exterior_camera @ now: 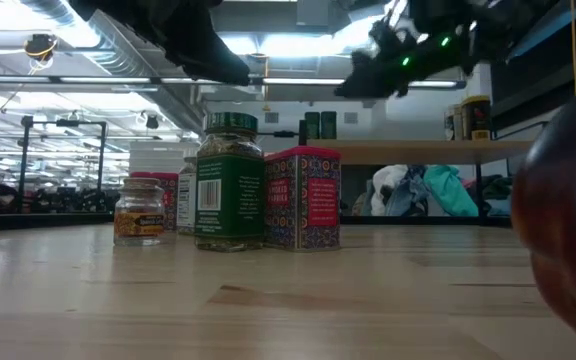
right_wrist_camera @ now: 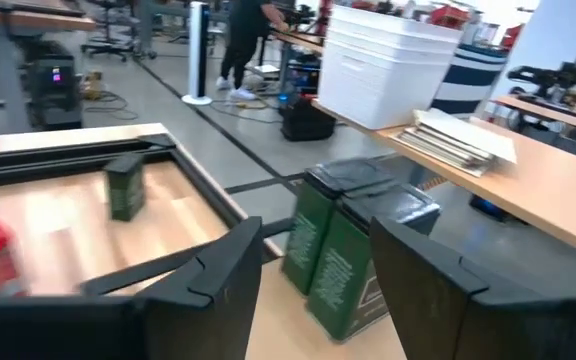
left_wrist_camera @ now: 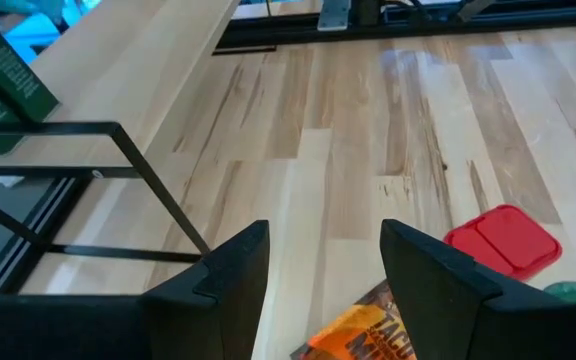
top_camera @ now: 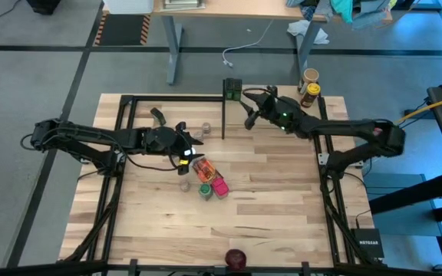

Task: Shelf spices
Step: Put the green seasoning can on the shelf

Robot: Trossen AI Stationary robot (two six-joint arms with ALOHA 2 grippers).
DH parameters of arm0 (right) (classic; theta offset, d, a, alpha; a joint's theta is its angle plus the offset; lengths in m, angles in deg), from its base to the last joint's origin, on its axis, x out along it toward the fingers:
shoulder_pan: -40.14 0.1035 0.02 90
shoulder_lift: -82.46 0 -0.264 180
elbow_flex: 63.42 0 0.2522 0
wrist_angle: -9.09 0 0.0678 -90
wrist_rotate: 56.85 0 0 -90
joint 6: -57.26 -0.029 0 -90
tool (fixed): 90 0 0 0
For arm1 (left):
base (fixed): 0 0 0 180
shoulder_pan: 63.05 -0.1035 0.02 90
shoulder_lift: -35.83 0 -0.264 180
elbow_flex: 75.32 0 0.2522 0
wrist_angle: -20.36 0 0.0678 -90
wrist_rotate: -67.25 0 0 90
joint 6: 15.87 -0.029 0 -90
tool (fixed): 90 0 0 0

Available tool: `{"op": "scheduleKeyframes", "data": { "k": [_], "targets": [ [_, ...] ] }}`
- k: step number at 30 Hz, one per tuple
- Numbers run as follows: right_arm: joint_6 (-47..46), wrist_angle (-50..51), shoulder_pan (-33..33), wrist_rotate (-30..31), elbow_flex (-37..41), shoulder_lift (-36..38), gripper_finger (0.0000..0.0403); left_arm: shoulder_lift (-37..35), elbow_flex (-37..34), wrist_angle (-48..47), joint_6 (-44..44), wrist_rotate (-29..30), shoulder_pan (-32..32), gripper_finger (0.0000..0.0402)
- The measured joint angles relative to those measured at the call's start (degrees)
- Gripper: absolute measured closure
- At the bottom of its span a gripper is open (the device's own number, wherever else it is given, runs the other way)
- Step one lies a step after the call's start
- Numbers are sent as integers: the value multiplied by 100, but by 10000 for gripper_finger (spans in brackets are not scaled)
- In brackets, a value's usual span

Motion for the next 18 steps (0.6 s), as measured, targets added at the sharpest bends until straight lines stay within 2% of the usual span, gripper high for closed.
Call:
{"op": "scheduleKeyframes", "data": {
  "k": [6, 10, 14, 18],
  "targets": [
    [-32, 1136, 691, 4, 0, 1007, 210, -13, 20, -372, -74, 144, -6, 215],
    [-32, 1592, 1019, 8, 2, 1353, 210, -99, 389, -1073, -43, 924, -59, 215],
    [-39, 1730, 1170, 107, 2, 1444, 210, -144, 1006, -2161, 303, 1859, -333, 215],
    [-43, 1792, 1188, 98, 2, 1406, 210, -144, 1362, -3126, 643, 2157, -1042, 215]
  ]
}}
